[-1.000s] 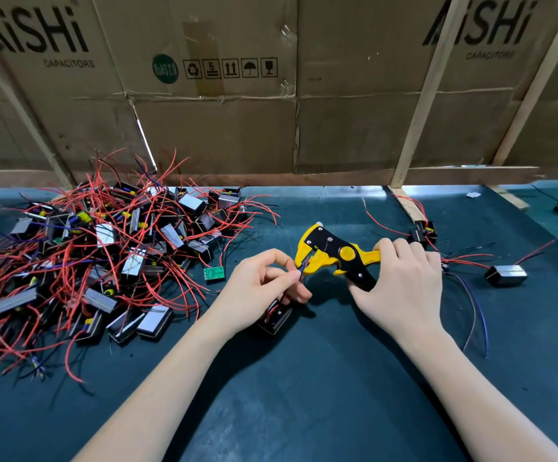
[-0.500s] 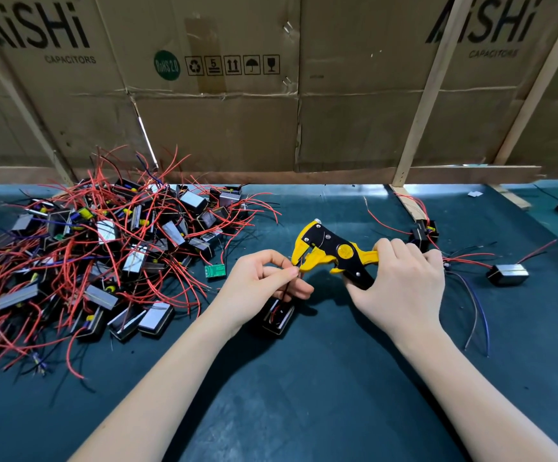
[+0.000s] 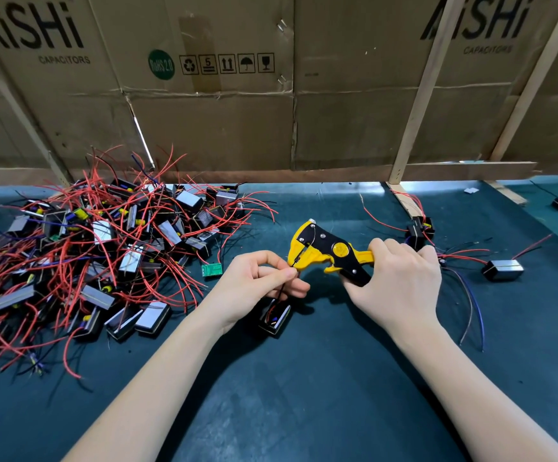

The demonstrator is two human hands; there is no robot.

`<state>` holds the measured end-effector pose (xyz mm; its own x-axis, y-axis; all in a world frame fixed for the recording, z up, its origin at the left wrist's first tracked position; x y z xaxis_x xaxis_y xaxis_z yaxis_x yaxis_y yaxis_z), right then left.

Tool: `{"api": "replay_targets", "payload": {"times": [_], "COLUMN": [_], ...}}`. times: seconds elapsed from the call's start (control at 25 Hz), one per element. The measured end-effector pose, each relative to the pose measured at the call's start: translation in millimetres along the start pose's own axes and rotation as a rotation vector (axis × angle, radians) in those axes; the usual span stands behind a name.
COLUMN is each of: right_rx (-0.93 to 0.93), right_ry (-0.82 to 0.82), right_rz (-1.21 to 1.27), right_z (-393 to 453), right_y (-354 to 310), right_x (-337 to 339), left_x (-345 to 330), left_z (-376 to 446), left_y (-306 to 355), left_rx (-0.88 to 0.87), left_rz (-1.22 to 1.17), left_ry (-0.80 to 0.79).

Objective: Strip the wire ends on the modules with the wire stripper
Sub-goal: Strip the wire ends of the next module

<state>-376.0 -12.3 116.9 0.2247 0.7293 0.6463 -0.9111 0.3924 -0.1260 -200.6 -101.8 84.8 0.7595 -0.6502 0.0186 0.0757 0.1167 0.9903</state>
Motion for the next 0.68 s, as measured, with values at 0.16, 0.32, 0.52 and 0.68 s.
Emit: {"api": "replay_targets", "payload": {"times": [0.16,0.32,0.52,0.68], "right_rx": [0.013,0.014,0.019,0.001], "right_ry": [0.007,-0.004,-0.029,-0.081], "right_rz": [-0.019,-0.01,0.0,0.008], "right_z": [0.6,-0.5,-0.2,-0.2], "right_y": [-0.3,0.3,-0.6,-0.7], "right_x": [0.4,-0.2,-1.8,-3.6], "left_x": [-0.5,0.1,1.0,0.9], "left_z": [-0.1,0.3,0.2,0.1], "left_y": [-0.7,-1.5,-2.3,-1.9], "left_rx": [0.006,0.006,0.008,0.008], "left_rz": [-0.005,0.011,0.017,0.033], "left_ry": [-0.009,-0.021,-0.035,-0.05]}}
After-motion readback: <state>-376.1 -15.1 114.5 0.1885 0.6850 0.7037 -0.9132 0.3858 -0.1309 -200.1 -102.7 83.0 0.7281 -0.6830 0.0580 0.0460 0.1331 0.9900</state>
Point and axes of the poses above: each hand's wrist, its own z-axis towards the middle knuckle, its own x-axis out of the back of the hand, y = z × x, the point moved 7 cm from there along z, towards the middle knuckle, and after that the axes turned 8 degrees about -x, right-handed, at the moved point
